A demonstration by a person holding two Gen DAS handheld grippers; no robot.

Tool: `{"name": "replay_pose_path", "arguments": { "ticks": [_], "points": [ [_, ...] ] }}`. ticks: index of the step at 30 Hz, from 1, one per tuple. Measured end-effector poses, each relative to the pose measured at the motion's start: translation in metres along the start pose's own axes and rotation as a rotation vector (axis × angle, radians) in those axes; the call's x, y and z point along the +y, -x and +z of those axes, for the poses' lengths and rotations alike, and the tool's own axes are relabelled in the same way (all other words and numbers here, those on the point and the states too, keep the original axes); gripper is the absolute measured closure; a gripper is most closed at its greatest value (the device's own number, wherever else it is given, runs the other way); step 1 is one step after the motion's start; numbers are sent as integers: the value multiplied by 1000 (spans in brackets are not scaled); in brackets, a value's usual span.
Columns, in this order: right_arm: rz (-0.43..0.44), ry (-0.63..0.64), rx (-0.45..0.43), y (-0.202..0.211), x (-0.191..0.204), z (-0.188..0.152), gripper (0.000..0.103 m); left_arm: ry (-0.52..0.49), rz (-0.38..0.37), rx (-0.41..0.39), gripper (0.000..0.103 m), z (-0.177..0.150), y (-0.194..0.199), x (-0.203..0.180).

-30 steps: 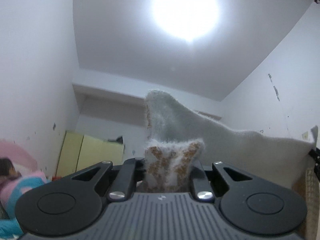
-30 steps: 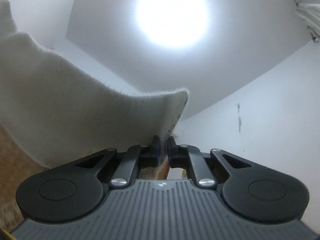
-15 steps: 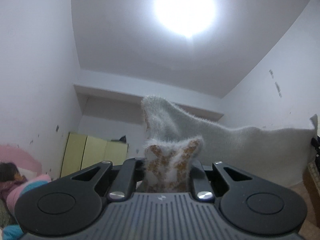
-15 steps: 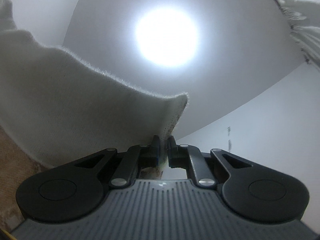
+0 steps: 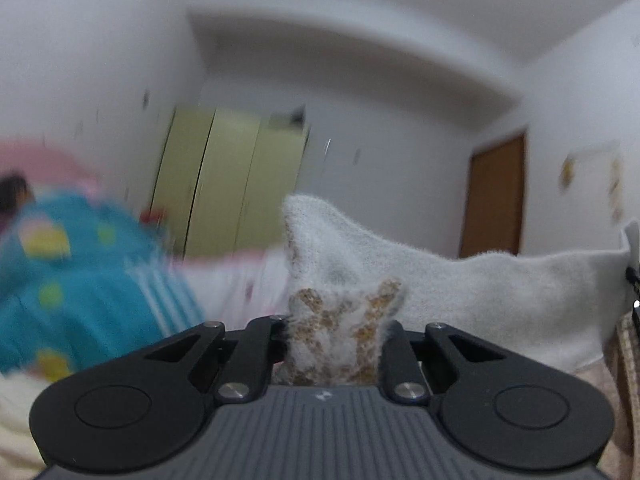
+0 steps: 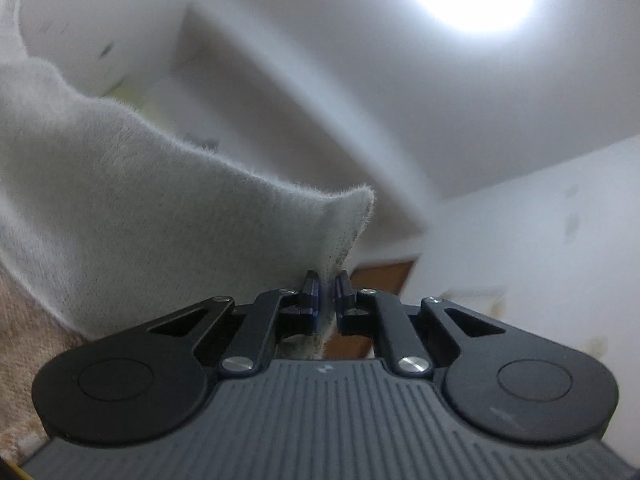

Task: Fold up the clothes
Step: 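Lower the cardigan onto the bed and open both grippers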

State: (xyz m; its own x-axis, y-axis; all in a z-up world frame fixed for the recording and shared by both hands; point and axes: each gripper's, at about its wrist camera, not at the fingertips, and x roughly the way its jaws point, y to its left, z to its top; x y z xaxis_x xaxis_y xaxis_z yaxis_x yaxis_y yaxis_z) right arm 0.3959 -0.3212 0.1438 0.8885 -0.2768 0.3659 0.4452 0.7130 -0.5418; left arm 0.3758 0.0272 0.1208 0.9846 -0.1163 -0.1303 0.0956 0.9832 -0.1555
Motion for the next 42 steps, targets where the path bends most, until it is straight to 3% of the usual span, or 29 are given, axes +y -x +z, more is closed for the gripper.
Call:
{"name": "replay_pose_path", "arguments": {
  "ticks": [5, 9, 11, 13, 15, 16, 17, 18, 19, 20, 21, 22, 23, 26, 29, 33, 36, 39, 42],
  "points": [
    [251, 77, 314, -105, 150, -132, 97, -15, 96, 313, 87, -121, -162, 37],
    [374, 218, 484, -120, 270, -208, 97, -59, 160, 478, 87, -217, -211, 59],
    [396, 290, 507, -133, 298, -242, 97, -26, 150, 522, 80, -228, -218, 66],
    [426, 266, 536, -123, 270, -233, 96, 16, 134, 560, 74, -232, -222, 71],
    [489, 208, 594, -138, 259, -222, 95, 17, 110, 590, 70, -205, -223, 76],
    [524, 188, 619, -143, 257, -218, 94, 13, 113, 602, 62, -200, -221, 76],
    [549, 176, 641, -144, 254, -215, 91, 11, 122, 614, 55, -194, -219, 75],
    [564, 167, 662, -139, 248, -211, 76, 29, 118, 616, 41, -182, -212, 78],
    [580, 157, 683, -135, 241, -208, 63, 55, 110, 614, 36, -169, -203, 83],
    [591, 132, 699, -131, 232, -203, 37, 93, 90, 605, 34, -157, -193, 86],
    [598, 95, 711, -126, 221, -198, 27, 136, 65, 593, 31, -146, -182, 88],
    [612, 48, 726, -88, 212, -191, 18, 178, 46, 588, 26, -135, -174, 90],
    [627, -2, 745, -54, 202, -183, 17, 204, 39, 583, 24, -125, -167, 91],
    [631, -148, 806, -29, 157, -168, 17, 236, 32, 553, 24, -98, -137, 89],
    [629, -324, 807, 7, 100, -145, 17, 240, -2, 503, 24, -64, -84, 91],
    [654, -579, 773, 80, 10, -109, 16, 223, -58, 397, 24, -13, 24, 106],
    [683, -727, 744, 147, -54, -87, 16, 164, -31, 303, 21, 21, 125, 121],
    [723, -803, 712, 218, -97, -61, 16, 133, 14, 260, 20, 45, 218, 137],
    [778, -801, 690, 274, -114, -30, 16, 117, 30, 236, 15, 57, 300, 152]
  ]
}}
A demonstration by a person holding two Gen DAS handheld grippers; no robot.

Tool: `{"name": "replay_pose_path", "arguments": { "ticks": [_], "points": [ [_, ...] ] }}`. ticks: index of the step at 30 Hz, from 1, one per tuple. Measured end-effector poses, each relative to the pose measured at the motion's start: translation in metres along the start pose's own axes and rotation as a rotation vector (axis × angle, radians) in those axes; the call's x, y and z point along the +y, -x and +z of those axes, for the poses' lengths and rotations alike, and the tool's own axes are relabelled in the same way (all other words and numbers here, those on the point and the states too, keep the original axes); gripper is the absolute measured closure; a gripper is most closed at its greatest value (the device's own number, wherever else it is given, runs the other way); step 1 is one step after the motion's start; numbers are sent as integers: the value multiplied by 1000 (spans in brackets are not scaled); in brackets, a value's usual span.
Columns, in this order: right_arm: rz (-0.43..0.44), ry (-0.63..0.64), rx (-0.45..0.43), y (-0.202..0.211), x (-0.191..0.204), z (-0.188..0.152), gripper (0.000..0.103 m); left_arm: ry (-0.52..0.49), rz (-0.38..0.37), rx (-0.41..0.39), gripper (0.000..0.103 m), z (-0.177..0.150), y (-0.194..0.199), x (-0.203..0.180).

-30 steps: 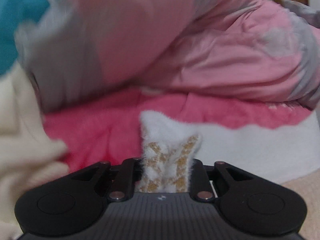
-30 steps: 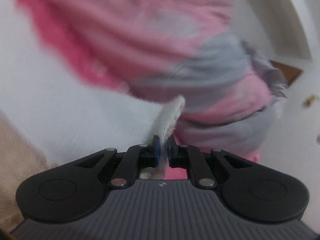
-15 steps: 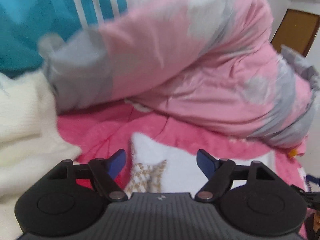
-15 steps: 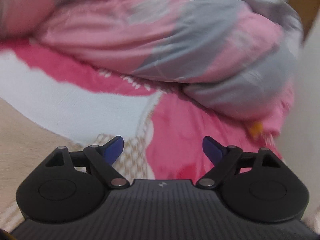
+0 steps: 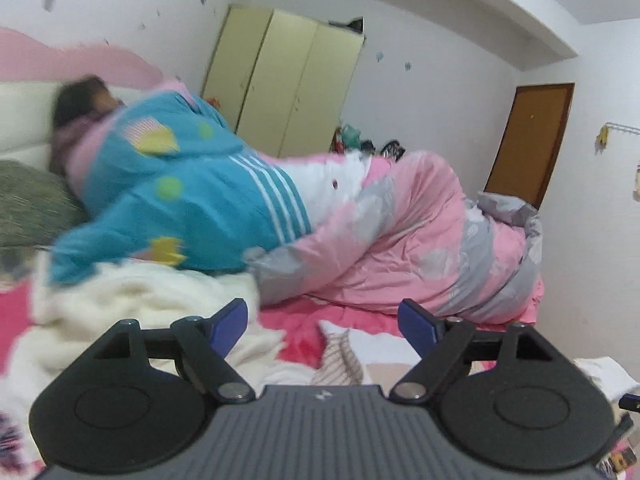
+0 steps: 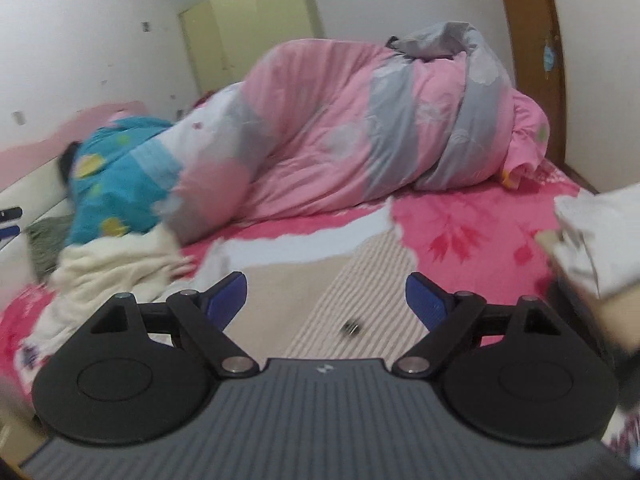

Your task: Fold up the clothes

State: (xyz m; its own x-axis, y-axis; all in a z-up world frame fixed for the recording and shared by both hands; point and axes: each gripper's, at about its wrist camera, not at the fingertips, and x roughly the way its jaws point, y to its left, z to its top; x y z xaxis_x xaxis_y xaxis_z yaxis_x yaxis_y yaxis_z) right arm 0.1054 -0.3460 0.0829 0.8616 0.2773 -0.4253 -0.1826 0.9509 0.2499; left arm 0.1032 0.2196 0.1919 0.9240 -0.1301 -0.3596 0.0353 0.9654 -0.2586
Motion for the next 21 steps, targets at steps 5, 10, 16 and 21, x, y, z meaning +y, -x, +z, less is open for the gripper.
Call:
{"name": "replay_pose_path", "arguments": {
  "ticks": [5, 10, 16, 21],
  "points": [
    [115, 184, 1, 28, 75, -45, 16, -31, 46, 72, 15, -56, 55, 16],
    [241, 416, 23, 5, 154, -114, 18, 4, 21, 190, 18, -158, 38, 27],
    [215, 675, 74, -76, 235, -187, 39, 103, 17, 233, 26, -256, -1, 23],
    [165, 709, 90, -129, 262, -207, 65, 117, -19, 253, 29, -289, -7, 13]
  ]
}}
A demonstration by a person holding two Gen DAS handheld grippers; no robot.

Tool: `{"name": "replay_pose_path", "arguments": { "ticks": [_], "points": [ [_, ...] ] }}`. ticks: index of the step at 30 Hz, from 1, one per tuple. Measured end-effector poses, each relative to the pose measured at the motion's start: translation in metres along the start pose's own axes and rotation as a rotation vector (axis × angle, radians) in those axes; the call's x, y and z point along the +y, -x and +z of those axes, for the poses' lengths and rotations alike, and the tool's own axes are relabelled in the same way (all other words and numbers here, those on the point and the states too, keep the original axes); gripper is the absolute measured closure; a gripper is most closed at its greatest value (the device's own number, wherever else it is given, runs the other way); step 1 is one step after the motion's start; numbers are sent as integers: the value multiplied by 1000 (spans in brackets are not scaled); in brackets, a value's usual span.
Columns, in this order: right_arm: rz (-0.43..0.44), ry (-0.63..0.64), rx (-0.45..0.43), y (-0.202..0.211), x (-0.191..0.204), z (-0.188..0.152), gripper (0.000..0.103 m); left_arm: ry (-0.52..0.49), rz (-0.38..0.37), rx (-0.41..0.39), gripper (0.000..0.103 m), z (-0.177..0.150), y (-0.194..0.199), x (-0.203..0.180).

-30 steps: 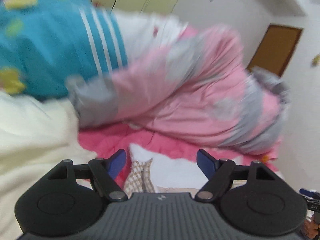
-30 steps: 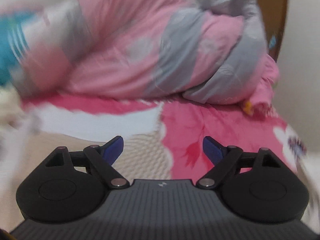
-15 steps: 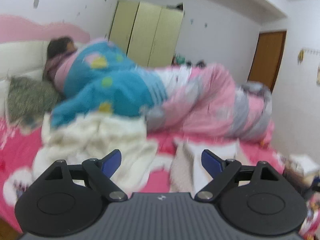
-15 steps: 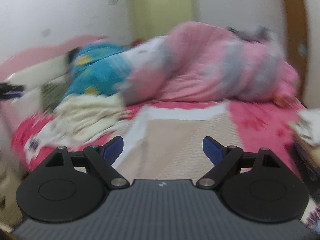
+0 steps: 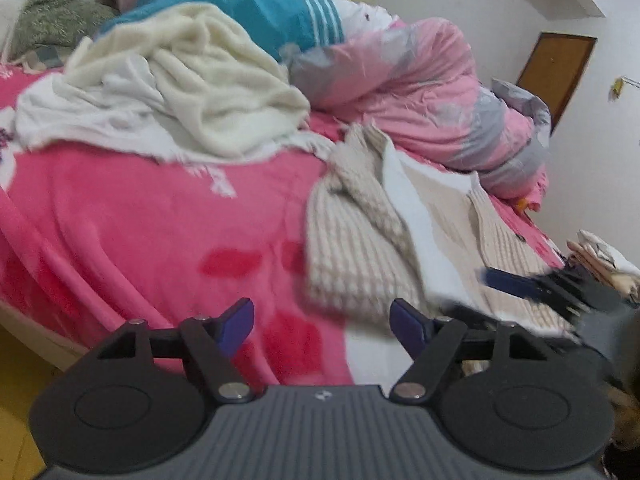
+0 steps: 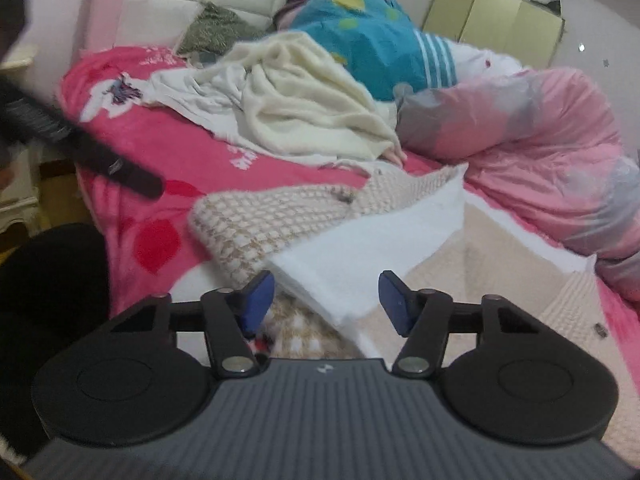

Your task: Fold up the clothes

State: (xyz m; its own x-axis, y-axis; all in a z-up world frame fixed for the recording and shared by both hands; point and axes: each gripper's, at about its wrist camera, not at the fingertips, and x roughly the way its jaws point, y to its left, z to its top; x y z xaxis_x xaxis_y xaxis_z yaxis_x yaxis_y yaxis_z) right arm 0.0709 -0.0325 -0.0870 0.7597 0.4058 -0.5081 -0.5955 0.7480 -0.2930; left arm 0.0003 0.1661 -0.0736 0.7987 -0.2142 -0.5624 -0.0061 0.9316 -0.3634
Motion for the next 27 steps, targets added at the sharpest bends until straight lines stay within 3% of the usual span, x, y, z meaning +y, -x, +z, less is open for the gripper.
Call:
{"name": "replay_pose_path", "arguments": {
  "ticks": [2, 4, 9, 12, 16, 18, 21, 23, 27],
  "points": [
    [17, -79, 17, -12, -10, -5, 79, -23, -4, 1, 29, -7, -1, -2],
    [31, -198, -20, -8, -26, -11, 90, -44, -10, -9, 29, -12, 0, -1],
    [22, -656, -211, 35, -99, -41, 97, -29, -58, -9, 29, -13, -10, 5],
    [50, -973, -359, 60, -150, -91, 97, 3, -78, -3, 26, -6, -27, 4],
    [105, -1282, -455, 65, -186, -156, 97, 42, -67, 25, 26, -2, -60, -2],
    [100, -1347, -458, 57, -188, -175, 97, 57, -55, 15, 27, -2, -70, -5],
    [99, -1355, -444, 44, -181, -189, 97, 64, -31, -3, 43, -1, -77, -13],
    [106, -1355, -434, 38, -178, -196, 97, 51, 1, -16, 74, 0, -78, -18],
    [125, -1341, -448, 36, -178, -201, 97, 1, 57, -77, 81, 20, -68, -29]
  ]
}}
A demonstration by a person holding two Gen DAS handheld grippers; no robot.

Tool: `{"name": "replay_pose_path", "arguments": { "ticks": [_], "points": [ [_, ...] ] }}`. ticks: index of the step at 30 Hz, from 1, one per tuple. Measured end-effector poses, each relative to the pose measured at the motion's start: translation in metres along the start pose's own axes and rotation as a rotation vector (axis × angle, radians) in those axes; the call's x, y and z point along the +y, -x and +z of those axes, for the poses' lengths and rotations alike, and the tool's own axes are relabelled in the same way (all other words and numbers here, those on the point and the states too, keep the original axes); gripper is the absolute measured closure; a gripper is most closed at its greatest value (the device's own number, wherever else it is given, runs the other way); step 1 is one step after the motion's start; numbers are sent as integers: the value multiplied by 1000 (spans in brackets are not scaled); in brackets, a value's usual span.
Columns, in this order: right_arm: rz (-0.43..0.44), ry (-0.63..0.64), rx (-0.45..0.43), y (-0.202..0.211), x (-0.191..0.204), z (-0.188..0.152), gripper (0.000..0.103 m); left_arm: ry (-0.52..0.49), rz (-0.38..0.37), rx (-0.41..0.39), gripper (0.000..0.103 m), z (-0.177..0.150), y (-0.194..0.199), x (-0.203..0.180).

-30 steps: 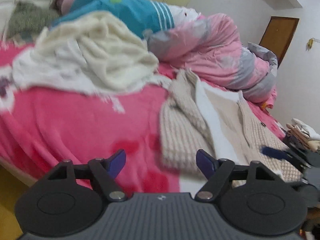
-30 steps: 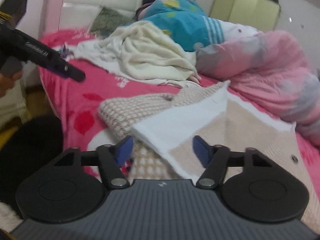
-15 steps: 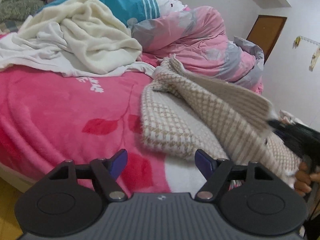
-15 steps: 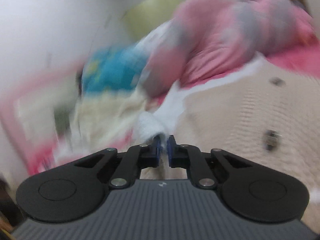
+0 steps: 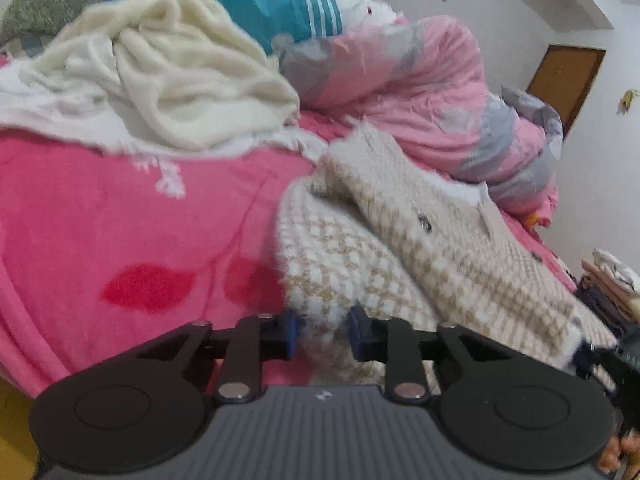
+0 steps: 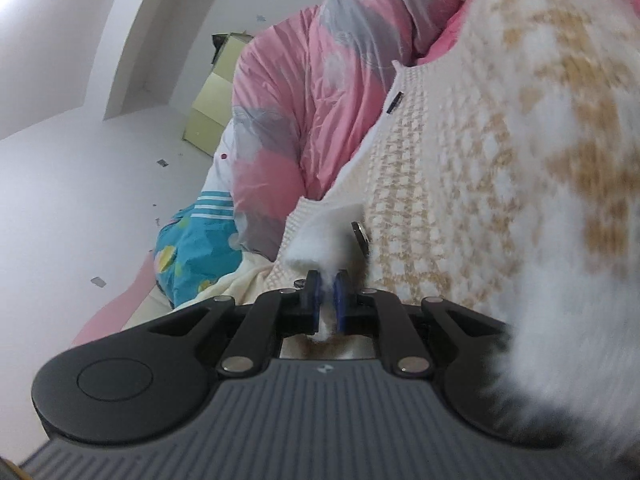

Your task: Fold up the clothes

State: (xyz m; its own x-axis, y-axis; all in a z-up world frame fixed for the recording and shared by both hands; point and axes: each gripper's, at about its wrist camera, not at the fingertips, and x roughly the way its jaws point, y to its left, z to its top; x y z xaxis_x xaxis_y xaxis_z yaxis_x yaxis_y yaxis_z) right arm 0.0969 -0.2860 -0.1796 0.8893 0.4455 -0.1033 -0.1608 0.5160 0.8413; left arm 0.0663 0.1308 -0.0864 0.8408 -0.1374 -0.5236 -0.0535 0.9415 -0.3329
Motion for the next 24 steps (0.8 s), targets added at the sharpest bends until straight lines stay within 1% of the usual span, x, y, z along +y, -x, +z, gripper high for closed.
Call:
{"name": "replay_pose_path", "arguments": {
  "ticks": [4, 8, 10, 12, 13, 14, 15, 16, 17, 18, 19, 20, 22, 23, 24],
  "points": [
    [7, 22, 10, 2, -1, 1, 97, -212, 113, -109, 84, 49, 18, -21],
    [16, 22, 13, 4, -2, 3, 97, -425, 269, -196, 85, 127, 24, -27],
    [15, 26, 13, 2, -2, 3, 97, -481, 366, -227, 86, 170, 22, -21],
    [11, 31, 10, 2, -2, 3, 97, -500, 435, -215, 85, 203, 13, -9],
    [8, 34, 8, 2, -1, 2, 97, -514, 472, -175, 83, 214, 1, 1],
    [6, 36, 6, 1, -1, 2, 97, -531, 513, -123, 77, 222, -14, 11],
    [4, 37, 5, 1, -1, 2, 97, -526, 543, -71, 74, 223, -28, 23],
    [2, 38, 4, 0, -1, 3, 97, -513, 569, -18, 67, 223, -41, 34],
    [-1, 38, 5, -1, -1, 3, 97, -500, 578, 31, 62, 219, -52, 45],
    [-4, 38, 8, -1, -1, 3, 97, -490, 572, 55, 61, 213, -55, 53],
    [-6, 38, 10, -2, -1, 4, 97, -480, 561, 70, 54, 205, -56, 59],
    [-7, 34, 13, -3, -1, 4, 97, -472, 547, 62, 45, 199, -52, 62],
    [-2, 20, 21, -3, -2, 6, 96, -468, 506, 40, 34, 189, -36, 63],
    [0, 12, 26, -3, -2, 7, 96, -472, 490, 40, 30, 184, -26, 63],
    [1, 2, 32, -3, -3, 8, 95, -478, 482, 46, 29, 180, -18, 62]
  ]
}}
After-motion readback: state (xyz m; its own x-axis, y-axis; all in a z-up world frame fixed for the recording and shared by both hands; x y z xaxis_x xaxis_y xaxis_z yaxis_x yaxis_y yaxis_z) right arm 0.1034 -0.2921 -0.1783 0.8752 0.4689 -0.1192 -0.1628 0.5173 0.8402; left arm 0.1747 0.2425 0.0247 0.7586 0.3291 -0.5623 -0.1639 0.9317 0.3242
